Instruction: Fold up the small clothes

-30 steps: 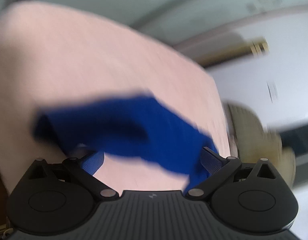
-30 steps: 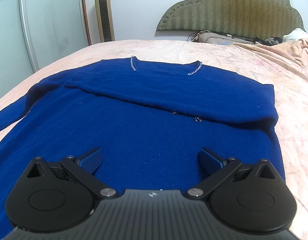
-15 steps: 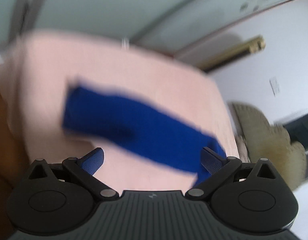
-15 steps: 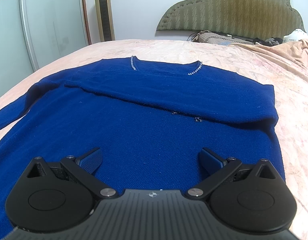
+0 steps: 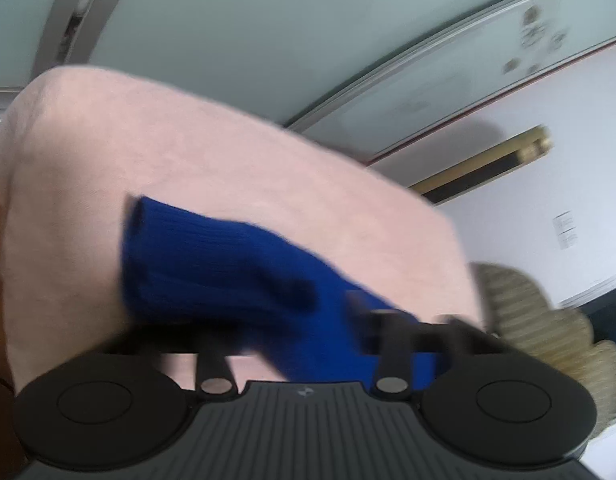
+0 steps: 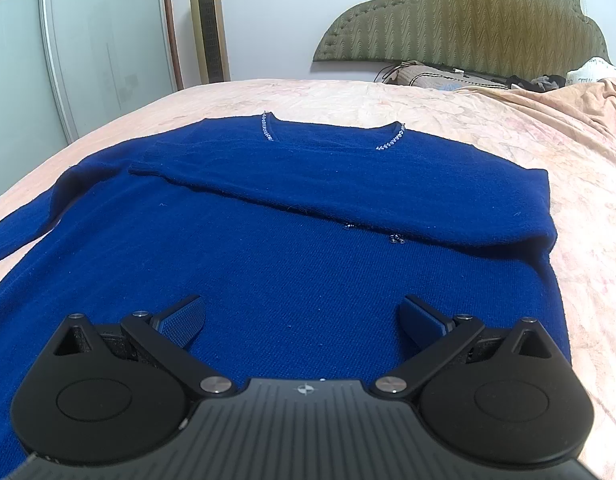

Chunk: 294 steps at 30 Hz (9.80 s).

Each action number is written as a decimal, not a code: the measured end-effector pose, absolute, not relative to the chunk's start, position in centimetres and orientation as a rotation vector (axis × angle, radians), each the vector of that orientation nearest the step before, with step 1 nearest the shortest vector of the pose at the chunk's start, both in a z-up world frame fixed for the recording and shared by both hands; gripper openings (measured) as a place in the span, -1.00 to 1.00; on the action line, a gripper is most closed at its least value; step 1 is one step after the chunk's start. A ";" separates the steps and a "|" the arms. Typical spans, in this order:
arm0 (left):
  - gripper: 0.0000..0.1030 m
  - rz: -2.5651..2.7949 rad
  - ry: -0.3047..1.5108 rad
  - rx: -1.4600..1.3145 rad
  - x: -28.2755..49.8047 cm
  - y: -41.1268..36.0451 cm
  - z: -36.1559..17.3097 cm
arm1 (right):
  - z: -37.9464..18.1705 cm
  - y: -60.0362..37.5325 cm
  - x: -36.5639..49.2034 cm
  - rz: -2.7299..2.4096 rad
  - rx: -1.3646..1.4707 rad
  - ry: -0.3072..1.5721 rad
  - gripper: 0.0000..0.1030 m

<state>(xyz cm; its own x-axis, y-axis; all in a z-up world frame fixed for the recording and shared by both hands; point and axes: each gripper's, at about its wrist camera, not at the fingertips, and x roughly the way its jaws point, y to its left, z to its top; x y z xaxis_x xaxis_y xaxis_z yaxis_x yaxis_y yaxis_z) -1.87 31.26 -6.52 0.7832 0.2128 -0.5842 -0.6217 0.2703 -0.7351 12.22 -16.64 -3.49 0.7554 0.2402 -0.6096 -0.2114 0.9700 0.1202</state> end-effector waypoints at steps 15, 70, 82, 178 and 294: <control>-0.91 0.758 0.318 -0.625 4.1 31.3 2.0 | -3.5 -16.6 12.3 0.244 0.036 0.673 1.00; 0.80 -0.317 0.564 0.475 15.0 -2.1 -2.6 | -2.5 -26.2 22.7 0.377 0.669 0.658 0.88; 0.80 -0.094 0.634 0.274 17.1 6.9 -1.8 | -2.0 -13.4 26.2 0.443 0.202 0.779 -0.64; 0.80 0.012 0.792 0.051 14.7 7.3 -2.8 | -6.0 -18.4 14.1 -0.019 0.079 0.704 1.00; 0.95 -0.098 0.728 0.021 -2.5 14.7 0.2 | -4.3 -20.2 -2.7 0.224 0.149 0.732 0.99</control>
